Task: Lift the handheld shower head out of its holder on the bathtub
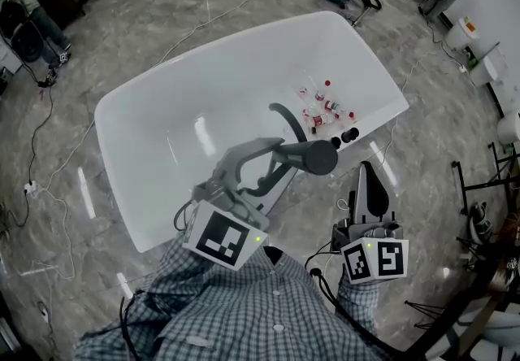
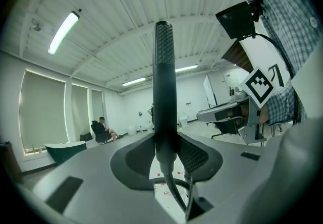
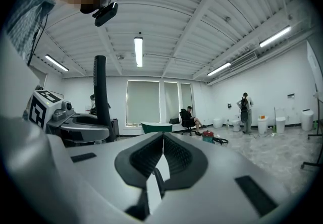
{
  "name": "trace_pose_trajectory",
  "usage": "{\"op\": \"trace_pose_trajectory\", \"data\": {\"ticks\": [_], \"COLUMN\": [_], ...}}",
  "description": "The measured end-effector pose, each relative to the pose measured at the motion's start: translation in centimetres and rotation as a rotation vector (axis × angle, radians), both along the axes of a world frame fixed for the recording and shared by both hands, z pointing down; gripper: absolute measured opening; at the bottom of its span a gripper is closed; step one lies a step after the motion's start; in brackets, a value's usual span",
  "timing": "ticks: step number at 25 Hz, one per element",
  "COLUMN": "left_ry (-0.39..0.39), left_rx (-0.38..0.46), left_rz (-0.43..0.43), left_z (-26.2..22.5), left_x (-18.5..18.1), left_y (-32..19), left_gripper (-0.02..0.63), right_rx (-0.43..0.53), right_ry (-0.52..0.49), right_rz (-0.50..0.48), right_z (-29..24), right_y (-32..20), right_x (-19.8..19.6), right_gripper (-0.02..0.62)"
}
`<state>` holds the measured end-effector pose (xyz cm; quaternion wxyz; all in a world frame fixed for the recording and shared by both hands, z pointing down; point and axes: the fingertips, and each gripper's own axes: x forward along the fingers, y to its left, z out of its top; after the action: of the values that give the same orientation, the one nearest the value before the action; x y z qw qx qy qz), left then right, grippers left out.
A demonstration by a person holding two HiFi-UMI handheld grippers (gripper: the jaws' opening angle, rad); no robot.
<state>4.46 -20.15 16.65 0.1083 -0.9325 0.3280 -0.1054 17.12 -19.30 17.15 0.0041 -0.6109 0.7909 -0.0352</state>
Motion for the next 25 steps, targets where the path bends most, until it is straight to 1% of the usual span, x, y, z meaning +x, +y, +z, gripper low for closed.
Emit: {"op": "trace_pose_trajectory", "data": {"ticks": [9,21,25], "left_ry": [0.029,0.028,0.032], "left_rx": [-0.006,-0.007,-0.01], "left_rz": [-0.016,-0.013,-0.014], "left_z": [-1.1,-1.7,-1.8], "left_x": [-1.2,-1.1,-1.2], "left_y": [0.0,-0.1,-0.1], "left_gripper": [0.124,0.124,0.124], "right_rx": [0.029,0.023,0.019], "right_ry": [0.004,0.015,-0.001], "right_rz": [-0.012,-0.037,-0.04], "right_z": [-1.0,-1.1,-1.1], "right_y": [0.0,0.0,-0.1], "right_x": [-0.8,-1.5,-1.6], "right_gripper": [0.018,0.017,0.017]}}
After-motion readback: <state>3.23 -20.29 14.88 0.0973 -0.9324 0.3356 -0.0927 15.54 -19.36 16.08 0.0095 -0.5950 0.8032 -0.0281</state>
